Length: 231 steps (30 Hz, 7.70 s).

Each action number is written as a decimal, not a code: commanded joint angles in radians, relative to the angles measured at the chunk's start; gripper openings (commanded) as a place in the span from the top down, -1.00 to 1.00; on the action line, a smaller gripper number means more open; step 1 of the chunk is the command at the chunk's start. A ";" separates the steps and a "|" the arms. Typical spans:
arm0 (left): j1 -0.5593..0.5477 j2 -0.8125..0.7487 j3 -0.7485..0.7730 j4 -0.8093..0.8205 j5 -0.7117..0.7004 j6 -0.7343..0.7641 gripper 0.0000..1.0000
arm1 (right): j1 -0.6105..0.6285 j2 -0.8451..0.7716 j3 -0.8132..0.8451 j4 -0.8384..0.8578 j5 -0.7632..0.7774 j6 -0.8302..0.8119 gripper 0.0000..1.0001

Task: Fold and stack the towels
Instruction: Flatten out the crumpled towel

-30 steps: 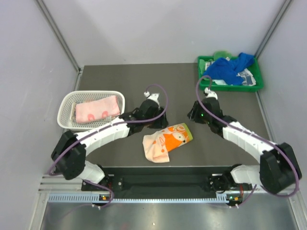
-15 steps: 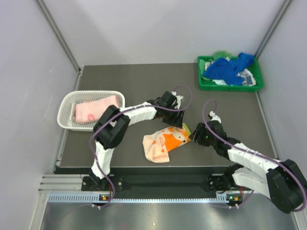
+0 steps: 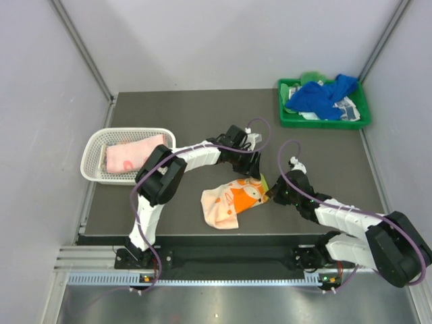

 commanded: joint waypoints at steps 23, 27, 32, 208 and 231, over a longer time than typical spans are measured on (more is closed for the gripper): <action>0.045 0.081 0.134 0.047 0.046 0.007 0.10 | 0.013 0.140 0.213 -0.083 0.087 -0.155 0.99; 0.058 0.056 0.133 0.076 0.037 -0.007 0.27 | 0.013 0.135 0.249 -0.111 0.110 -0.176 0.99; 0.062 0.029 0.140 0.072 0.042 -0.007 0.56 | 0.013 0.152 0.337 -0.166 0.134 -0.221 0.99; -0.205 -1.047 0.226 -0.142 -0.681 -0.362 1.00 | 0.167 -0.280 1.305 -0.580 0.142 -0.434 1.00; 0.458 -0.202 0.250 0.213 -0.221 -0.531 1.00 | -0.267 0.733 1.450 -0.180 -0.312 -0.293 1.00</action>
